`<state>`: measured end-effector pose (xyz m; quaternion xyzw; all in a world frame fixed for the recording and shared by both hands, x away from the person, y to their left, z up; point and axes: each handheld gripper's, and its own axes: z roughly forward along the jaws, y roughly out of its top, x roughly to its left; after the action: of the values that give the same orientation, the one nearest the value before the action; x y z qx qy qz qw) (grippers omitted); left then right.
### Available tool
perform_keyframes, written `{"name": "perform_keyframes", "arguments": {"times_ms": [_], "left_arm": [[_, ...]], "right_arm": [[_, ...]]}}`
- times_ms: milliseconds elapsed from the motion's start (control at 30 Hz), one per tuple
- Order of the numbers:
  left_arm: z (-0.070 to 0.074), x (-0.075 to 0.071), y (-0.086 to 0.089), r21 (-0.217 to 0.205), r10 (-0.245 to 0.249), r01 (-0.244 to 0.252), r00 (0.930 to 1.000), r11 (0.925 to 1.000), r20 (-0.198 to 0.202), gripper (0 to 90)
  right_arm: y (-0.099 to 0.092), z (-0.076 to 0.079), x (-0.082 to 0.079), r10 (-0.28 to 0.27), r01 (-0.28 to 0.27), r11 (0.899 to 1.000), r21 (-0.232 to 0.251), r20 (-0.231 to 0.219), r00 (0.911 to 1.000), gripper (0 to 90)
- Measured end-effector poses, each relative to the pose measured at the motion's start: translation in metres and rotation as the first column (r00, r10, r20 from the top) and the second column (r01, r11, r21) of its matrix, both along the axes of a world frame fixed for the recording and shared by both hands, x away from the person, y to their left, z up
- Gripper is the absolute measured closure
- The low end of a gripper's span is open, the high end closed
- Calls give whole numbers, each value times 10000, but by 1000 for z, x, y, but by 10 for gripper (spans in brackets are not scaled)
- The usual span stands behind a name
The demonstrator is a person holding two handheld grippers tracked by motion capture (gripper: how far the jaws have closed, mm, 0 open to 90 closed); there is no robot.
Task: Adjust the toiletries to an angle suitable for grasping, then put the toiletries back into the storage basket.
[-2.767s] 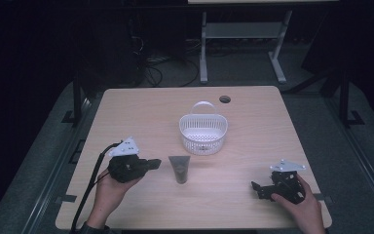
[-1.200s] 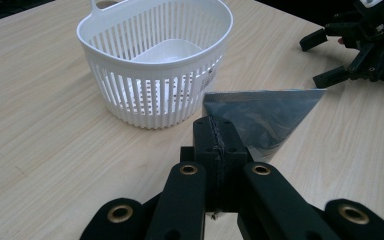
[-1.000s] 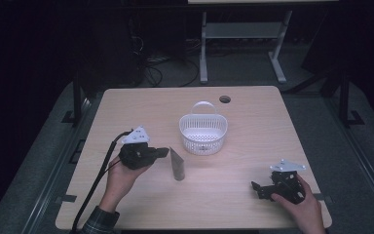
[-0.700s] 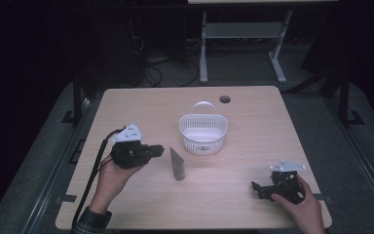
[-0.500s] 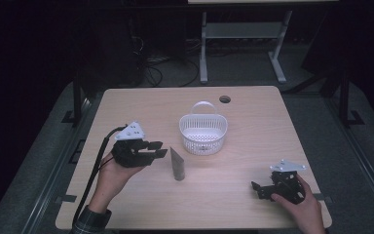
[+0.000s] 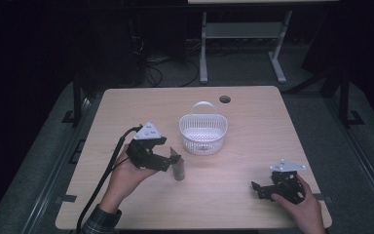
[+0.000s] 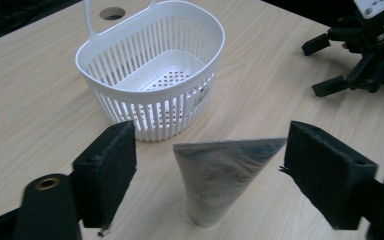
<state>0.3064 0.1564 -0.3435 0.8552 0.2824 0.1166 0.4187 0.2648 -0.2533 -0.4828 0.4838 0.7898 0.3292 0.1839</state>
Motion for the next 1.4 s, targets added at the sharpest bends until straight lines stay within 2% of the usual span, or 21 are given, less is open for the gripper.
{"name": "perform_keyframes", "arguments": {"times_ms": [200, 433, 533, 833, 1000, 1100, 1400], "left_arm": [[-9, 0, -12, 24, 4, -4, 10000, 10000, -5, 163], [-18, -1, -25, 278, 127, -129, 9999, 9995, 91, 163], [-23, -1, -29, 508, 207, -209, 9998, 9985, 38, 163], [-23, -2, -29, 729, 413, -420, 9991, 9965, 117, 164], [-22, -3, -28, 710, 560, -568, 9983, 9959, 133, 204], [-21, -3, -27, 582, 457, -459, 9989, 9972, 55, 280], [-20, -2, -26, 556, 327, -326, 9995, 9979, -10, 294]], "right_arm": [[0, 0, 0, -4, 4, 10000, 6, -9, 10000, 0], [0, 0, 0, -10, 10, 10000, 0, -5, 10000, 0], [0, 0, 0, -9, 9, 10000, -2, 1, 10000, 0], [0, 0, 0, -8, 8, 10000, -6, -1, 10000, 0], [0, 0, 0, -10, 10, 10000, -4, -2, 10000, 0], [0, 0, 0, -11, 11, 10000, -4, 1, 10000, 0], [0, 0, 0, -23, 23, 10000, -9, 4, 10000, 0]]}}
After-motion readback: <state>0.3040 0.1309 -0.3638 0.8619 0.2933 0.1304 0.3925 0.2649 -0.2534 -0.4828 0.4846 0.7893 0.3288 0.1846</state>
